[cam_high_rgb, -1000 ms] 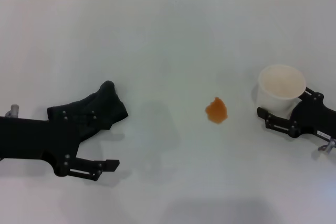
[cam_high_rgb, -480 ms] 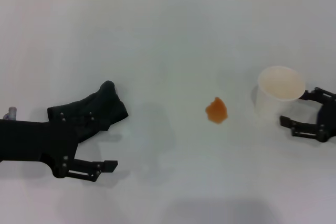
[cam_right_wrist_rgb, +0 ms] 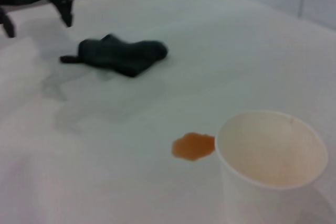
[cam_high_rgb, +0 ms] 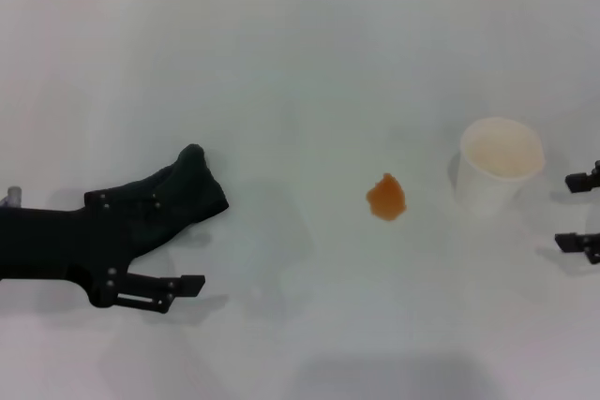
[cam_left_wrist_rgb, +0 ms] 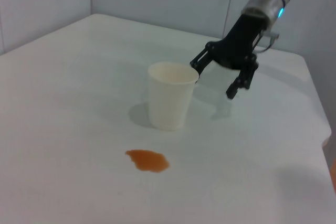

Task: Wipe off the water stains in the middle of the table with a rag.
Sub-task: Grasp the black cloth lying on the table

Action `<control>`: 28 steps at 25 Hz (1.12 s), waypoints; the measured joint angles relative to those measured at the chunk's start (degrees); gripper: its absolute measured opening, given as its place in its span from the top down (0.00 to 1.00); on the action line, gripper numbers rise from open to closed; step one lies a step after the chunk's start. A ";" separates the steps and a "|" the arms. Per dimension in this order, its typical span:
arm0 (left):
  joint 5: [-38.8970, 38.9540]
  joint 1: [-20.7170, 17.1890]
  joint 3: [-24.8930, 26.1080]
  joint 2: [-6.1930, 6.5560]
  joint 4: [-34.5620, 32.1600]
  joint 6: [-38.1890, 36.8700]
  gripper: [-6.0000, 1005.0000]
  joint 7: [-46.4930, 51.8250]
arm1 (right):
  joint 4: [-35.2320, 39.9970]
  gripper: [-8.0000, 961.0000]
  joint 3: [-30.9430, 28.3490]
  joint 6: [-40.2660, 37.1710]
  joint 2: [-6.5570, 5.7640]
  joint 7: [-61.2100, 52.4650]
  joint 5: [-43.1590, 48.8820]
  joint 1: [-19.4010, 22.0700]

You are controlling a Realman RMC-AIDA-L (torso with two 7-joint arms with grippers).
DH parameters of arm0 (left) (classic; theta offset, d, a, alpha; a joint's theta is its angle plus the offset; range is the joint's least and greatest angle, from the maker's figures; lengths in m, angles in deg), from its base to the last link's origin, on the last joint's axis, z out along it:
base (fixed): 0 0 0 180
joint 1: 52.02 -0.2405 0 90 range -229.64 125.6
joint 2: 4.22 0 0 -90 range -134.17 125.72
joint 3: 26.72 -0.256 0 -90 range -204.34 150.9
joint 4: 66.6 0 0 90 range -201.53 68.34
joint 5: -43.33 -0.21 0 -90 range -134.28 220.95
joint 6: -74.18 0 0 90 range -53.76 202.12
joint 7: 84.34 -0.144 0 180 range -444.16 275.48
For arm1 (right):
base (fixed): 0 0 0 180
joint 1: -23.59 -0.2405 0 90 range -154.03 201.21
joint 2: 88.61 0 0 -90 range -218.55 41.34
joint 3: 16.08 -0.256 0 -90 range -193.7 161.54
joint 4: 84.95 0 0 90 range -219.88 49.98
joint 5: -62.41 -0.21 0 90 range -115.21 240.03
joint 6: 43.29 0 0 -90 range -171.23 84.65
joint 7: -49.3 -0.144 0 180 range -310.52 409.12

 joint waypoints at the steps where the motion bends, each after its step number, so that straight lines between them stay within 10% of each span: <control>1: -0.04 0.14 0.00 0.03 -0.06 0.17 0.12 0.45 | 1.09 0.10 -1.59 -2.58 0.00 -1.80 3.10 -1.28; 7: -0.29 0.62 0.00 0.26 -0.68 3.43 0.12 4.43 | 5.12 0.10 -5.16 -11.36 0.17 -7.16 10.87 -5.46; 11: -1.37 1.68 0.00 1.28 -0.81 5.40 0.12 8.36 | 15.43 0.11 -5.58 -17.38 3.34 -10.29 12.71 -6.65; 28: -9.06 6.87 -0.27 2.02 -0.49 14.28 0.12 17.09 | 19.20 0.11 -5.04 -20.73 8.39 -12.21 12.91 -11.10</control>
